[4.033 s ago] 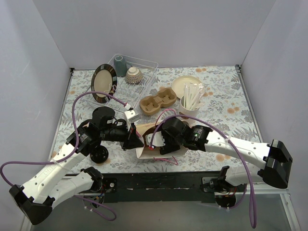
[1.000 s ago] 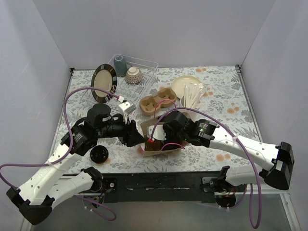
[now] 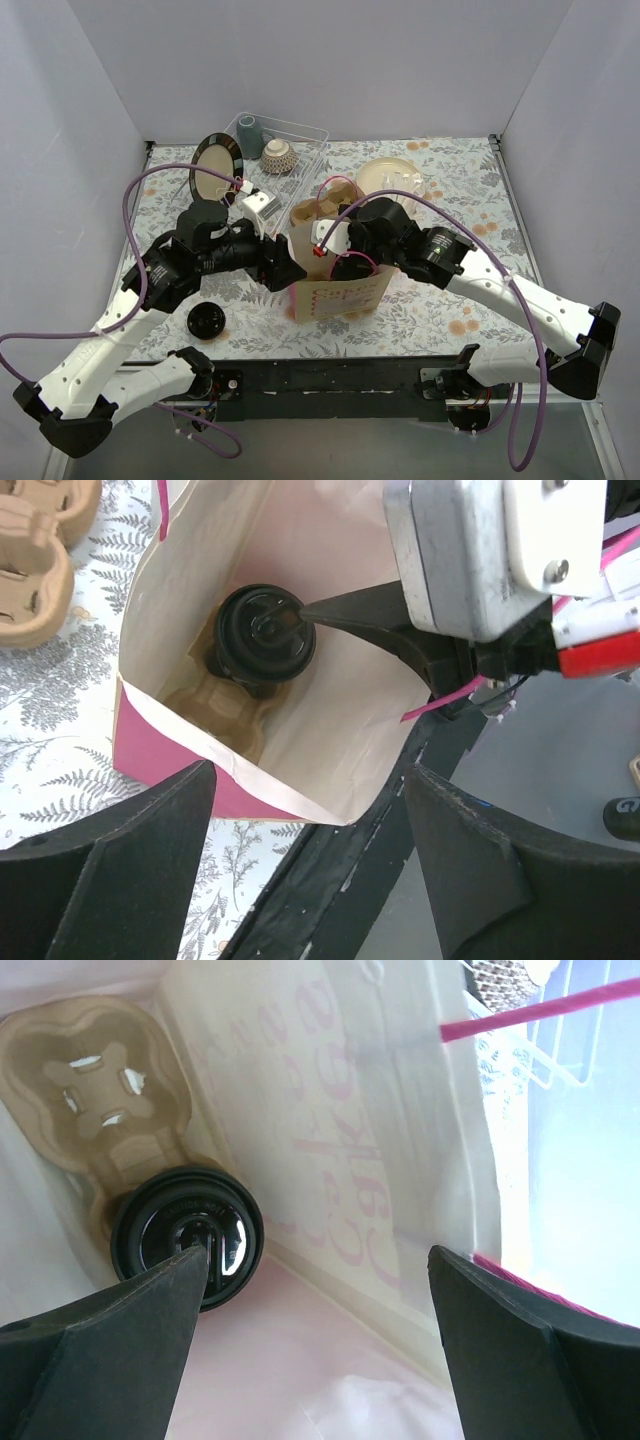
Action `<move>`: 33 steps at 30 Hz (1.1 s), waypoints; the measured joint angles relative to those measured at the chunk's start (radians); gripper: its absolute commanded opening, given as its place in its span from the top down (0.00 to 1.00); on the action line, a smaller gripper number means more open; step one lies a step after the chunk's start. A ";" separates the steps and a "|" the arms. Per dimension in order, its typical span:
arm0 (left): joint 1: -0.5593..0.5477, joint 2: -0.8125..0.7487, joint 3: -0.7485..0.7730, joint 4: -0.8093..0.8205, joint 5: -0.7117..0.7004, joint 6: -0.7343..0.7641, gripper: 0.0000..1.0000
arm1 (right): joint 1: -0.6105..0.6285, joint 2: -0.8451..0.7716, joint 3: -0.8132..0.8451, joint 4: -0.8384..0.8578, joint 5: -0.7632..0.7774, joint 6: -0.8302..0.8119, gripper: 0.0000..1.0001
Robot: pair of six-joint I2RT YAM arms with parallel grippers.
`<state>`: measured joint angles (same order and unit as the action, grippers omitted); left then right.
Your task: Pack the takeout coffee
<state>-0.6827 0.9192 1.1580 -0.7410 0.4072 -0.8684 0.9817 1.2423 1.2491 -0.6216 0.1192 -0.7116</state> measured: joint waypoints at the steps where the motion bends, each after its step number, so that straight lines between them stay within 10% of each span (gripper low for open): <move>1: 0.000 0.000 0.005 0.000 -0.003 0.004 0.21 | 0.000 -0.002 0.000 0.003 0.011 0.008 0.02; 8: 0.000 -0.003 0.037 -0.014 -0.019 0.032 0.02 | -0.001 -0.019 0.000 0.049 0.076 0.072 0.01; 24: 0.000 -0.057 0.064 -0.021 -0.053 0.034 0.02 | -0.001 -0.021 -0.002 0.124 0.301 0.072 0.02; 33: 0.000 -0.077 0.084 -0.032 -0.061 0.026 0.02 | -0.001 -0.021 0.010 0.128 0.304 0.072 0.20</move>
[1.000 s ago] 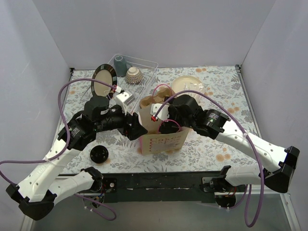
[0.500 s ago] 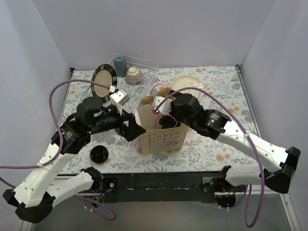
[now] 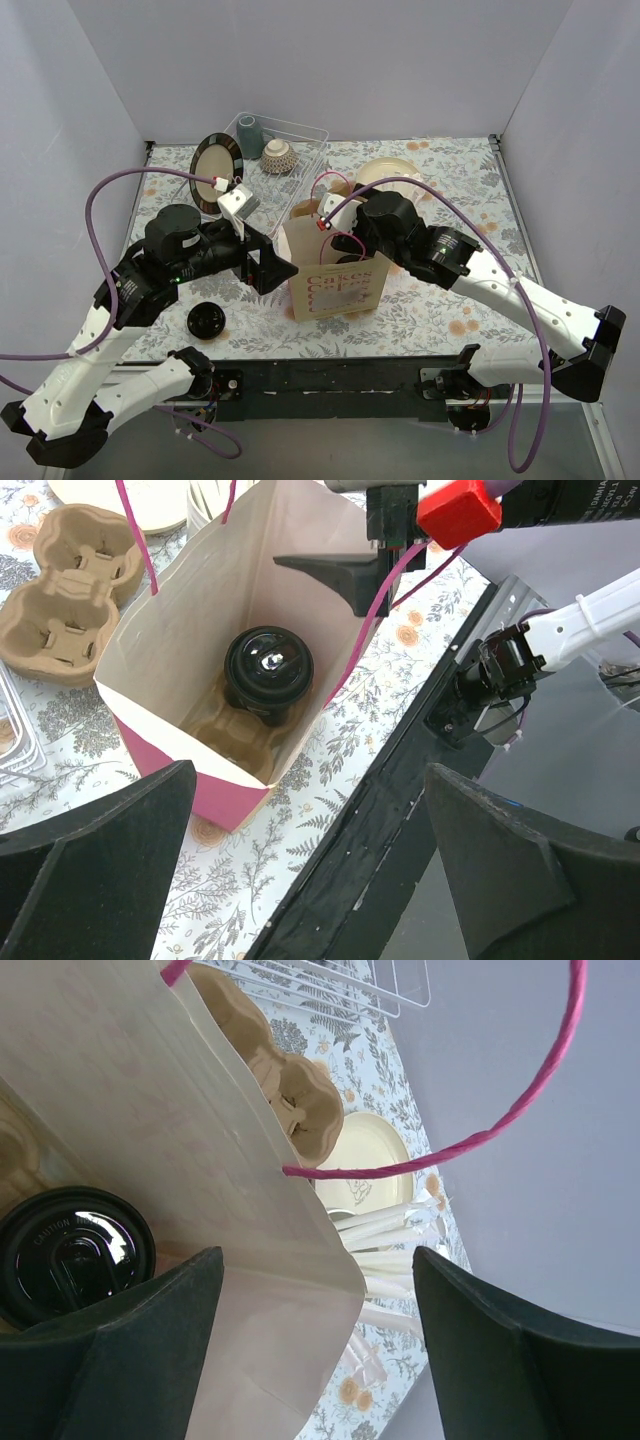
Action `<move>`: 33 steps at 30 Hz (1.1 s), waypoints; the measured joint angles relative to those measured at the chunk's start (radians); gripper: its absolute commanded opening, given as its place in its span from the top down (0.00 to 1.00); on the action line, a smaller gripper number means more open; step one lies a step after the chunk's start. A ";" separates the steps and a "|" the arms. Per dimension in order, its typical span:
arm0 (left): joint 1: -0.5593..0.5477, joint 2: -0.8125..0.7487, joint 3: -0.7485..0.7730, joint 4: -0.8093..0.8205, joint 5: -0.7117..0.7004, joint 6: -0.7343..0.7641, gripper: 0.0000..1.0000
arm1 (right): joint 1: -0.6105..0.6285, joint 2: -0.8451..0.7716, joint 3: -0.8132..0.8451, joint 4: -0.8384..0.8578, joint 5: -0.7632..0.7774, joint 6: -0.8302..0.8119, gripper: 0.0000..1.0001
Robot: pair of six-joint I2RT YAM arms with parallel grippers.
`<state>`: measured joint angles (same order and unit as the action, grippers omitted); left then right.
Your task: Pack the takeout coffee
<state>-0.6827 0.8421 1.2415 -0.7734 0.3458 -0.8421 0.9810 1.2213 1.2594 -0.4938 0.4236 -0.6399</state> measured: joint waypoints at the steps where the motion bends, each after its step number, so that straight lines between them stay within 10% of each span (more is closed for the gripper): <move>1: 0.000 0.000 0.003 -0.003 0.000 0.000 0.02 | 0.000 0.000 0.003 0.002 0.000 0.002 0.24; 33: 0.000 0.004 0.026 -0.021 -0.002 0.034 0.02 | -0.004 -0.027 0.014 0.095 0.203 -0.010 0.34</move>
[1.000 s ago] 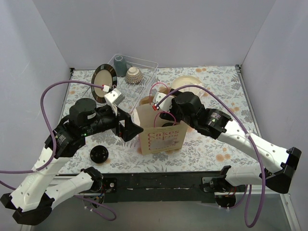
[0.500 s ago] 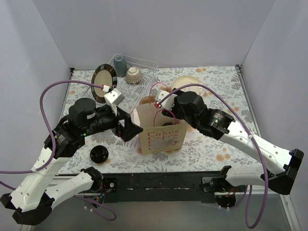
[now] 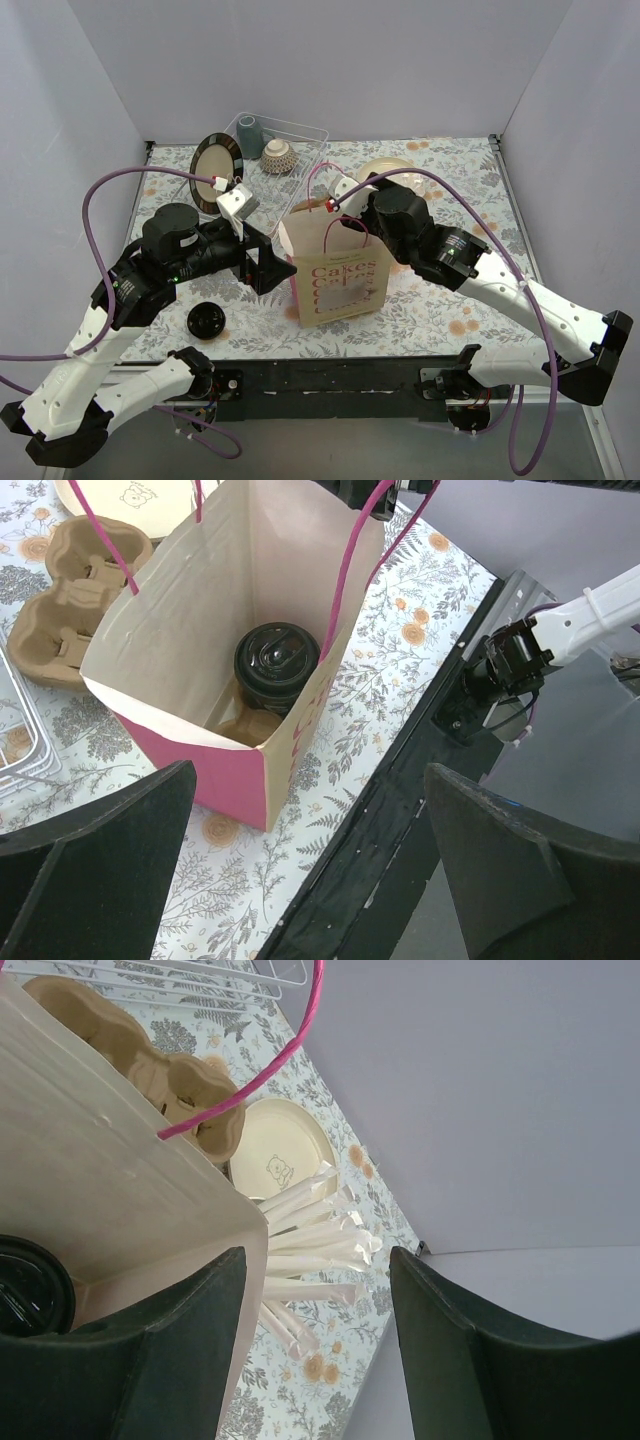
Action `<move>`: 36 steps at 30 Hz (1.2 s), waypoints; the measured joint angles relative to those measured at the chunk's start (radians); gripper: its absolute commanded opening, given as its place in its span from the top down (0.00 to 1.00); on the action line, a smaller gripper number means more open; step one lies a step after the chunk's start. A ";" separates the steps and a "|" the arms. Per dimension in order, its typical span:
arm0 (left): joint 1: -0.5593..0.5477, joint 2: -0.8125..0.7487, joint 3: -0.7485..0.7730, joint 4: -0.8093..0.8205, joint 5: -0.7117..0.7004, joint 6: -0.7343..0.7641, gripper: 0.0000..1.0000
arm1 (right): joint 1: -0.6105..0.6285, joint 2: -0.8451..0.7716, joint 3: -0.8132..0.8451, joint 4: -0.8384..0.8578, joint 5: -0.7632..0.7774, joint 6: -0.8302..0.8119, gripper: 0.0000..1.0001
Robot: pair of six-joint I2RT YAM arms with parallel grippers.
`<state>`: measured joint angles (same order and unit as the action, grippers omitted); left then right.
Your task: Pack the takeout coffee
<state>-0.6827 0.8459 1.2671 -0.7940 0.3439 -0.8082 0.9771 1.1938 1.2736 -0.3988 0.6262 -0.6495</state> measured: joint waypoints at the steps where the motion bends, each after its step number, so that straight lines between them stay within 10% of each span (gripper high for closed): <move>1: 0.000 0.000 0.000 0.000 0.000 0.001 0.02 | -0.001 0.000 0.000 0.000 0.000 -0.001 0.34; 36: 0.000 -0.016 0.006 -0.014 -0.004 0.018 0.02 | 0.021 0.037 0.041 0.019 0.105 -0.026 0.34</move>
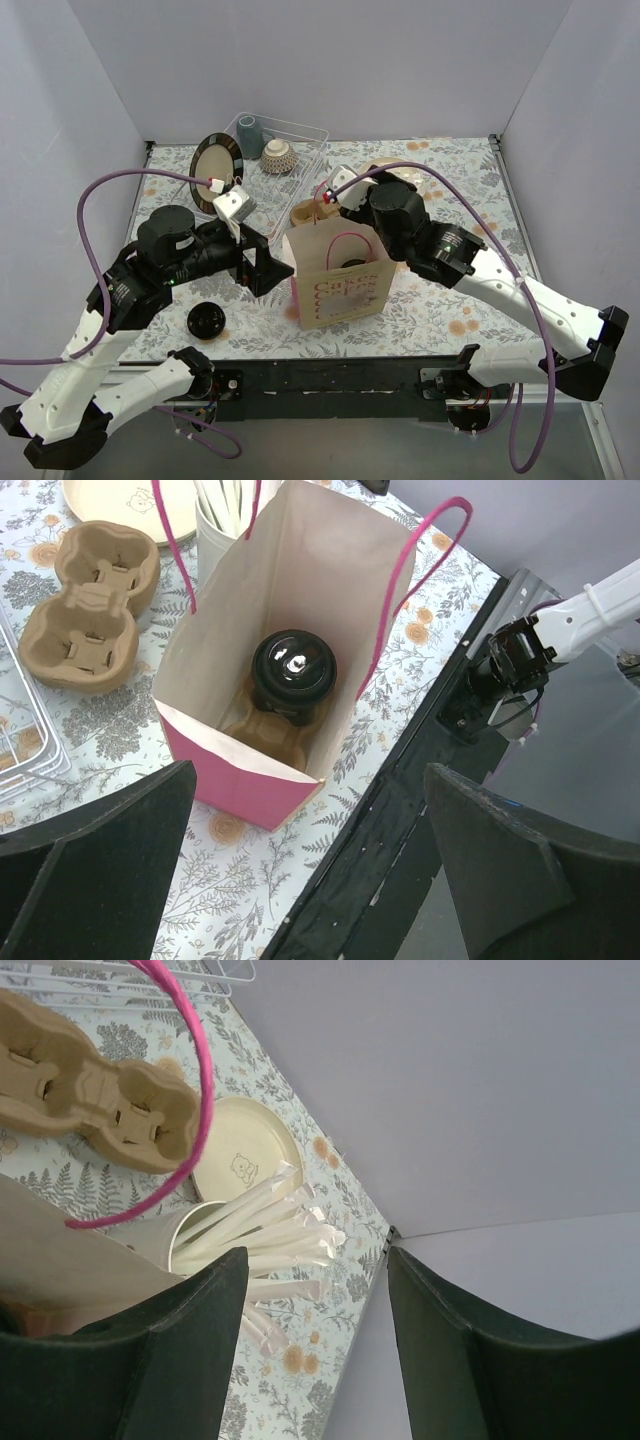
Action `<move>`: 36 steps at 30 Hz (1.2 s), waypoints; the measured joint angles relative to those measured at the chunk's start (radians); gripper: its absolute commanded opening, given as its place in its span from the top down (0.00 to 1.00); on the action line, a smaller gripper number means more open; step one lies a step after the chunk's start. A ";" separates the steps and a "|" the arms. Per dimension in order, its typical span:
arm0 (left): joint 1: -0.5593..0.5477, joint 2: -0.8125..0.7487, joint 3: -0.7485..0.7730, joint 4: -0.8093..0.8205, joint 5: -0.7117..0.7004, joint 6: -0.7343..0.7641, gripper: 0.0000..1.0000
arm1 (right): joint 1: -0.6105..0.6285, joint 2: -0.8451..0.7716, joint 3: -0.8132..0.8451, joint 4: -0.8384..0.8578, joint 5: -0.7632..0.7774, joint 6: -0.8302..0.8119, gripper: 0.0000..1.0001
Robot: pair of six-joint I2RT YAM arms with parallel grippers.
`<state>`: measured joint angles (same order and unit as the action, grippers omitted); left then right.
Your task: Pack the takeout coffee
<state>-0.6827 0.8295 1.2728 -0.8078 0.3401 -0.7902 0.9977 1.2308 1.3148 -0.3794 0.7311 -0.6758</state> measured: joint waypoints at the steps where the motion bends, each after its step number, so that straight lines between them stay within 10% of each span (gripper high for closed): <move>1: 0.000 0.002 0.001 -0.001 -0.002 0.001 0.02 | 0.000 -0.004 0.006 -0.001 0.006 0.006 0.34; 10: 0.000 0.022 0.021 0.022 -0.070 0.012 0.02 | -0.085 0.101 0.365 -0.172 0.026 0.271 0.35; 16: 0.000 0.006 0.029 0.084 -0.175 -0.068 0.02 | -0.394 0.177 0.596 -0.394 -0.160 0.611 0.36; 36: 0.000 0.092 0.116 0.059 -0.175 -0.230 0.02 | -0.708 0.187 0.250 -0.475 -0.734 0.885 0.46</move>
<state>-0.6827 0.9218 1.3884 -0.7486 0.1646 -1.0206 0.2901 1.4181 1.5646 -0.8539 -0.0029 0.2096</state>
